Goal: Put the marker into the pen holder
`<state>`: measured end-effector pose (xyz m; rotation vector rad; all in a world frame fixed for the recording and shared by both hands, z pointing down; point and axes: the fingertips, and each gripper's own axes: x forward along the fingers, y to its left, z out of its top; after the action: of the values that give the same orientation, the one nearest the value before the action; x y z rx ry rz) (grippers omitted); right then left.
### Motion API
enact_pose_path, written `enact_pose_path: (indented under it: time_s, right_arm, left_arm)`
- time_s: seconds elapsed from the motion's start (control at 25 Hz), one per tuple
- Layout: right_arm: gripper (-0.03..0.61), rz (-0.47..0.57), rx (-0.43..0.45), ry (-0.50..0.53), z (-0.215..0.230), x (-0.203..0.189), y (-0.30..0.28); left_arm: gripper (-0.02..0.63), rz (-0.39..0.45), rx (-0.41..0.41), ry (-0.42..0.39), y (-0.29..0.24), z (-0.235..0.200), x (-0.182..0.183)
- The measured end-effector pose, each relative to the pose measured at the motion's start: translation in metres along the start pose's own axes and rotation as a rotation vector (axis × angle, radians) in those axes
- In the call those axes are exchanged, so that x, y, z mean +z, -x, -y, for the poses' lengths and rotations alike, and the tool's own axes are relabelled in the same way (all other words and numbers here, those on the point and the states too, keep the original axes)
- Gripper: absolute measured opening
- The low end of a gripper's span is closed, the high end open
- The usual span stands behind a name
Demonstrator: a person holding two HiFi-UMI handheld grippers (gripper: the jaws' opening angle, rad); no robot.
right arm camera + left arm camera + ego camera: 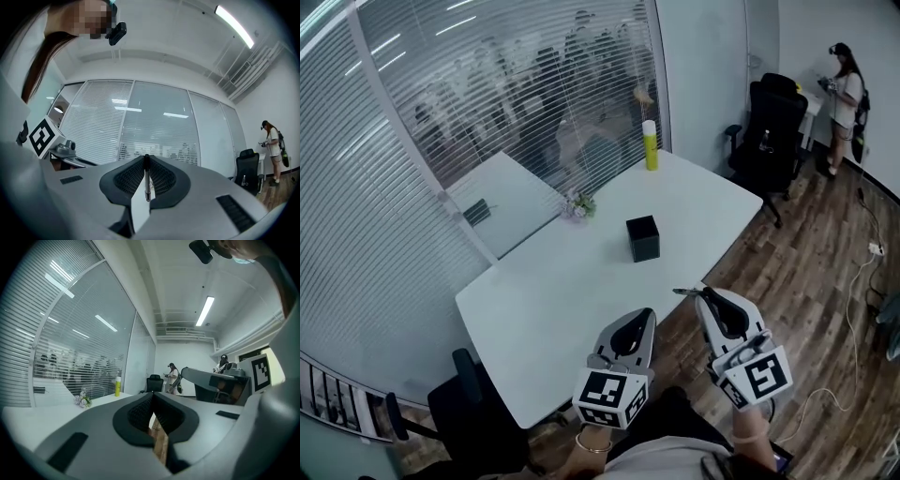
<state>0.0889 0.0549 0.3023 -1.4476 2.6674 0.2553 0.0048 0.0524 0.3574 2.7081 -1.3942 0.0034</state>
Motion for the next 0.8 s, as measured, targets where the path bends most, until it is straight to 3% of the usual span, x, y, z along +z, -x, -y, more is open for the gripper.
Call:
enact_pose_path:
  time_s: [0.44,0.8]
  right_arm:
    - [0.058,0.010,0.069,-0.026,0.068,-0.020,-0.048]
    - [0.058,0.015,0.133,-0.054,0.096,-0.031,-0.079]
  left_arm:
    - [0.018,-0.008,0.060,0.003,-0.087,-0.022,0.000]
    - [0.018,-0.036,0.123,-0.004,-0.112,-0.027,-0.003]
